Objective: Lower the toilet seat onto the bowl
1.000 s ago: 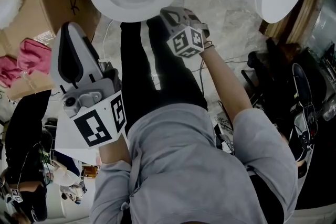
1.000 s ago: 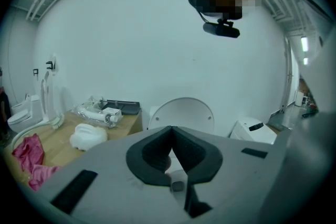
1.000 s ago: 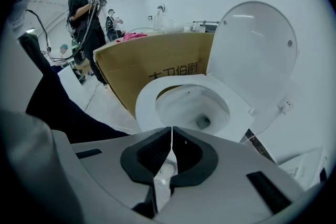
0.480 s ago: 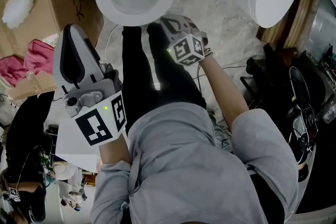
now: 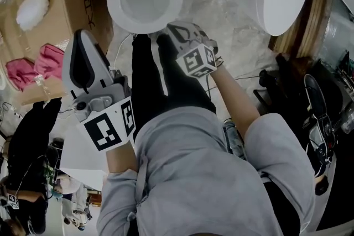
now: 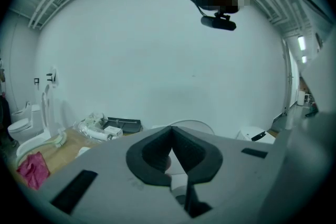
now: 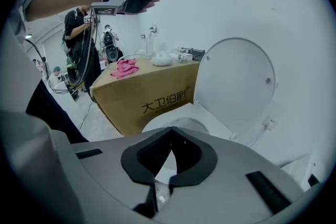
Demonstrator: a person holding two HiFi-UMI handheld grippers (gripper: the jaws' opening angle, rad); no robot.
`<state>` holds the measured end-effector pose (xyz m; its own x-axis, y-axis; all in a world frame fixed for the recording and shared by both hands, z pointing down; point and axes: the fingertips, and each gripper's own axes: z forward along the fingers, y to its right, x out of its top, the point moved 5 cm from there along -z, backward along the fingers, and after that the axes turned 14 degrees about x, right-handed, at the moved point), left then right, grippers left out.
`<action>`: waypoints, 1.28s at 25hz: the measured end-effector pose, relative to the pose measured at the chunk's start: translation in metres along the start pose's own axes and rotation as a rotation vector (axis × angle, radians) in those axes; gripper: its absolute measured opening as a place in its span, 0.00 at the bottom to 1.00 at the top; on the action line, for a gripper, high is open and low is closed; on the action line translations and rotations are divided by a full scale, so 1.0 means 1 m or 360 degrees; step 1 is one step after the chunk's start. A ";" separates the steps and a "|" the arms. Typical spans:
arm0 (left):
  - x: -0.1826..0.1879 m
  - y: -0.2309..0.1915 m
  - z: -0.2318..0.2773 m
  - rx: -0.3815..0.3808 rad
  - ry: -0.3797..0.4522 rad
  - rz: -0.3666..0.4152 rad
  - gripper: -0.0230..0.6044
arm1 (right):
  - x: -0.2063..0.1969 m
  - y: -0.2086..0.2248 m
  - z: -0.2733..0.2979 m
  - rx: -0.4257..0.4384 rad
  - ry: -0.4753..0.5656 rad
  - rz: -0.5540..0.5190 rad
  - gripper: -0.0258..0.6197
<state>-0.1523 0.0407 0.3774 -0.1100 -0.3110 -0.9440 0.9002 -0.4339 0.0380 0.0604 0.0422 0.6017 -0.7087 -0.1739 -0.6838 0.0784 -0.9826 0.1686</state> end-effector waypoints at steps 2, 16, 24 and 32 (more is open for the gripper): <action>0.007 -0.002 -0.001 0.0006 0.0013 0.0003 0.04 | 0.013 0.001 -0.008 -0.0016 0.0041 0.0003 0.04; 0.068 0.007 -0.011 -0.0041 0.0140 -0.0006 0.04 | 0.107 0.016 -0.067 -0.0165 0.0292 -0.0064 0.04; 0.092 0.010 -0.015 -0.0097 0.0190 -0.0005 0.04 | 0.168 0.028 -0.100 -0.0289 0.0508 -0.0078 0.04; 0.121 0.010 -0.018 -0.0144 0.0268 -0.0001 0.04 | 0.223 0.039 -0.139 -0.0411 0.0706 -0.0111 0.04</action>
<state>-0.1494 0.0136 0.2575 -0.0455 -0.1614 -0.9858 0.9351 -0.3541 0.0148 0.0027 -0.0435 0.3575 -0.3571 -0.0637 -0.9319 0.2519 -0.9673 -0.0304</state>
